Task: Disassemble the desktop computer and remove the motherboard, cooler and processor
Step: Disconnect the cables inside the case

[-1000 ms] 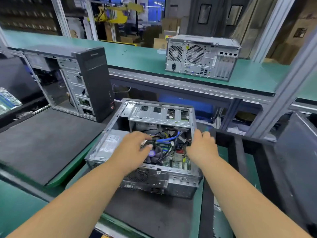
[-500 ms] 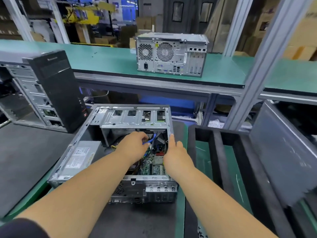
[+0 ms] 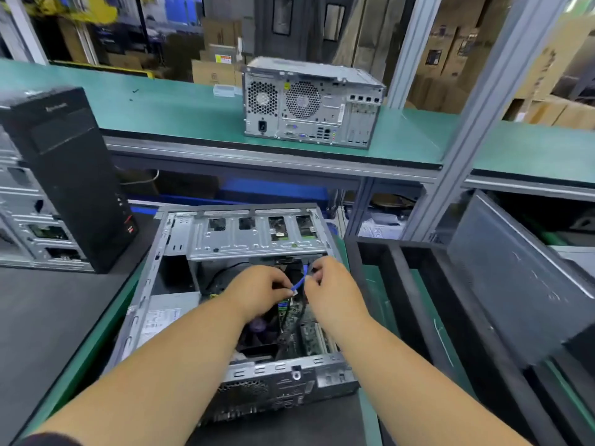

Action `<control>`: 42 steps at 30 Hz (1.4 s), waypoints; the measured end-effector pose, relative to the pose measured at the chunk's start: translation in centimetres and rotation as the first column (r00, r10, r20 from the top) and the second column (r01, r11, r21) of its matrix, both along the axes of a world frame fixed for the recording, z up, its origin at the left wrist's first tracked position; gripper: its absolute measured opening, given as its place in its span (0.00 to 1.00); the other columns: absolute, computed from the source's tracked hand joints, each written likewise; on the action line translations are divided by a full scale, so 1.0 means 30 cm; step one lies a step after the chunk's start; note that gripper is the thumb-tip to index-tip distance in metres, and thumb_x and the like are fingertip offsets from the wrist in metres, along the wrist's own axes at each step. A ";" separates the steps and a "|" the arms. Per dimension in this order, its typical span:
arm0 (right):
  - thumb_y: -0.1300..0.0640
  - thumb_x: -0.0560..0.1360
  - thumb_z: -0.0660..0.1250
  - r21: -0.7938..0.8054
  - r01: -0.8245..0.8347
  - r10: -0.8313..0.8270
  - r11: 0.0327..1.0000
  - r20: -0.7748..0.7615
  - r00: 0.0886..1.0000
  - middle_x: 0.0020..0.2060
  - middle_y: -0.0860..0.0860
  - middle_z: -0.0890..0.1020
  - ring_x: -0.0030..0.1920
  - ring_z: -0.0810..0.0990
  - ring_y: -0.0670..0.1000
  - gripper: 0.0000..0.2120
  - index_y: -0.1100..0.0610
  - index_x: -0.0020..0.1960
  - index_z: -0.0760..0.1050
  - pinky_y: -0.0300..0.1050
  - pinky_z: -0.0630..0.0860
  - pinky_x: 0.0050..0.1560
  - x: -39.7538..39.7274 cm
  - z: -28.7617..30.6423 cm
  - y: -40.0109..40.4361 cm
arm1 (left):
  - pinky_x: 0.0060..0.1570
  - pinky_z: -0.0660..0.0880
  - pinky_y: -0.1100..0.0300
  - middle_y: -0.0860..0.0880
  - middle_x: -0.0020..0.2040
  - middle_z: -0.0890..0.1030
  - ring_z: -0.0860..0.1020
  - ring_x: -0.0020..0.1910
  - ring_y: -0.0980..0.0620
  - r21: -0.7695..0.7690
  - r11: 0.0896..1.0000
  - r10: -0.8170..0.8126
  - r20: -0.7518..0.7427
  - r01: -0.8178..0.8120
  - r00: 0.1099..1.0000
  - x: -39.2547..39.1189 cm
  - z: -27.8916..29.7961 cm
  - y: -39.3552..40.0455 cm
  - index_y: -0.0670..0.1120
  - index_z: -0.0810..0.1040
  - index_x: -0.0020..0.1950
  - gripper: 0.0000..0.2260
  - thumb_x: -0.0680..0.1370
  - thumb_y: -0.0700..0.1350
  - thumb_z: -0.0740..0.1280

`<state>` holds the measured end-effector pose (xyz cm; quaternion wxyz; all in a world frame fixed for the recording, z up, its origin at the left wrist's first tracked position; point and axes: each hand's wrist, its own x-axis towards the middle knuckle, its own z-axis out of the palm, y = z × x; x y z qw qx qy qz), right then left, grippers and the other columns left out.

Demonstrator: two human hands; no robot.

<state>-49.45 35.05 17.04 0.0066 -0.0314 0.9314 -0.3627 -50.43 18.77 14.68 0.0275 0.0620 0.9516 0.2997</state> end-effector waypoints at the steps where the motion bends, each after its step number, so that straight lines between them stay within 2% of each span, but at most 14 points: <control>1: 0.50 0.79 0.61 -0.065 0.070 -0.059 0.995 0.162 0.985 0.51 0.51 0.78 0.46 0.79 0.53 0.10 0.54 0.57 0.69 0.45 0.72 0.39 -0.027 -0.014 -0.033 | 0.43 0.69 0.65 0.60 0.38 0.79 0.76 0.41 0.59 0.025 1.000 -0.005 -0.010 0.005 1.000 -0.001 -0.007 -0.008 0.54 0.84 0.45 0.03 0.74 0.50 0.72; 4: 0.47 0.81 0.59 -0.288 0.352 -0.158 0.890 0.531 0.833 0.45 0.57 0.78 0.43 0.78 0.56 0.14 0.58 0.50 0.71 0.46 0.71 0.40 -0.106 -0.066 -0.102 | 0.43 0.71 0.64 0.61 0.38 0.79 0.77 0.41 0.59 0.055 0.998 -0.032 0.002 0.032 0.999 -0.009 -0.015 -0.025 0.56 0.83 0.45 0.02 0.73 0.50 0.72; 8: 0.47 0.83 0.58 -0.472 0.592 -0.246 0.654 0.607 0.756 0.32 0.53 0.70 0.31 0.69 0.52 0.17 0.57 0.41 0.70 0.44 0.65 0.30 -0.170 -0.111 -0.118 | 0.46 0.75 0.61 0.59 0.41 0.81 0.78 0.43 0.58 0.057 0.997 -0.050 0.034 0.048 0.998 -0.027 -0.022 -0.032 0.57 0.83 0.44 0.02 0.73 0.51 0.72; 10: 0.46 0.83 0.57 -0.485 0.623 -0.264 0.614 0.617 0.741 0.33 0.56 0.73 0.34 0.73 0.55 0.18 0.57 0.40 0.70 0.46 0.73 0.36 -0.193 -0.122 -0.120 | 0.46 0.75 0.60 0.59 0.40 0.80 0.78 0.42 0.57 0.067 0.997 -0.052 0.046 0.049 0.998 -0.033 -0.024 -0.030 0.57 0.82 0.42 0.01 0.72 0.51 0.72; 12: 0.46 0.83 0.56 -0.463 0.616 -0.287 0.638 0.599 0.748 0.34 0.57 0.74 0.39 0.75 0.57 0.18 0.58 0.41 0.71 0.51 0.73 0.44 -0.207 -0.132 -0.120 | 0.45 0.76 0.60 0.59 0.39 0.79 0.78 0.41 0.57 0.067 0.996 -0.058 0.047 0.055 0.997 -0.039 -0.026 -0.026 0.56 0.81 0.41 0.02 0.72 0.51 0.73; 17: 0.50 0.84 0.53 -0.442 0.556 -0.302 0.703 0.523 0.797 0.37 0.54 0.70 0.36 0.67 0.52 0.13 0.57 0.50 0.70 0.45 0.64 0.38 -0.196 -0.136 -0.111 | 0.46 0.77 0.60 0.58 0.40 0.81 0.79 0.41 0.57 0.084 0.995 -0.056 0.055 0.051 0.997 -0.043 -0.026 -0.025 0.54 0.82 0.43 0.03 0.72 0.51 0.73; 23: 0.54 0.84 0.51 -0.558 0.557 -0.229 0.615 0.550 0.803 0.31 0.51 0.63 0.29 0.56 0.50 0.16 0.55 0.39 0.63 0.44 0.55 0.31 -0.187 -0.136 -0.111 | 0.48 0.78 0.56 0.57 0.41 0.82 0.79 0.43 0.56 0.092 0.995 -0.049 0.084 0.041 0.995 -0.041 -0.022 -0.026 0.53 0.83 0.44 0.03 0.73 0.50 0.73; 27: 0.55 0.84 0.52 -0.579 0.543 -0.192 0.608 0.556 0.808 0.31 0.50 0.64 0.29 0.60 0.50 0.15 0.54 0.38 0.63 0.44 0.60 0.31 -0.171 -0.115 -0.102 | 0.47 0.77 0.57 0.57 0.40 0.81 0.79 0.41 0.56 0.064 0.997 -0.056 0.083 0.051 0.995 -0.043 -0.023 -0.026 0.53 0.82 0.44 0.03 0.73 0.50 0.72; 29: 0.58 0.82 0.54 -0.607 0.483 -0.190 0.632 0.483 0.855 0.32 0.50 0.67 0.31 0.65 0.50 0.14 0.53 0.37 0.64 0.46 0.67 0.36 -0.147 -0.117 -0.097 | 0.46 0.76 0.59 0.58 0.38 0.80 0.78 0.41 0.56 0.053 0.997 -0.064 0.083 0.060 0.994 -0.043 -0.023 -0.026 0.54 0.81 0.42 0.02 0.74 0.49 0.72; 33: 0.55 0.83 0.53 -0.531 0.413 -0.316 0.740 0.268 0.910 0.34 0.51 0.68 0.32 0.65 0.51 0.13 0.54 0.40 0.65 0.47 0.63 0.37 -0.069 -0.127 -0.100 | 0.44 0.76 0.60 0.57 0.38 0.80 0.78 0.40 0.56 0.059 0.996 -0.075 0.090 0.070 0.993 -0.048 -0.025 -0.024 0.55 0.80 0.40 0.03 0.74 0.49 0.72; 35: 0.53 0.82 0.55 -0.446 0.417 -0.279 0.792 0.343 0.897 0.43 0.54 0.76 0.40 0.74 0.53 0.09 0.56 0.51 0.71 0.50 0.71 0.43 -0.074 -0.125 -0.098 | 0.45 0.76 0.60 0.56 0.38 0.80 0.78 0.40 0.55 0.075 0.995 -0.073 0.093 0.066 0.993 -0.044 -0.023 -0.021 0.53 0.80 0.41 0.02 0.74 0.48 0.71; 36: 0.53 0.82 0.57 -0.322 0.405 -0.264 0.856 0.402 0.877 0.52 0.56 0.77 0.51 0.77 0.56 0.11 0.57 0.59 0.72 0.53 0.73 0.54 -0.074 -0.092 -0.113 | 0.45 0.76 0.59 0.56 0.38 0.80 0.79 0.41 0.55 0.086 0.994 -0.074 0.097 0.066 0.993 -0.042 -0.023 -0.020 0.53 0.80 0.42 0.02 0.74 0.48 0.71; 38: 0.53 0.81 0.58 0.148 0.234 -0.275 0.961 0.394 0.877 0.67 0.54 0.72 0.68 0.70 0.58 0.18 0.56 0.70 0.67 0.54 0.64 0.68 -0.062 -0.084 -0.121 | 0.46 0.76 0.58 0.55 0.40 0.81 0.79 0.42 0.54 0.124 0.991 -0.071 0.108 0.058 0.992 -0.036 -0.025 -0.022 0.51 0.81 0.43 0.02 0.74 0.48 0.71; 42: 0.59 0.79 0.57 -0.118 0.449 -0.366 0.886 0.416 0.832 0.71 0.62 0.63 0.69 0.66 0.63 0.27 0.62 0.75 0.55 0.53 0.66 0.65 -0.078 -0.133 -0.099 | 0.46 0.76 0.59 0.56 0.42 0.81 0.78 0.44 0.55 0.210 0.978 -0.018 0.095 -0.002 0.995 -0.026 -0.015 -0.038 0.53 0.81 0.45 0.02 0.75 0.49 0.68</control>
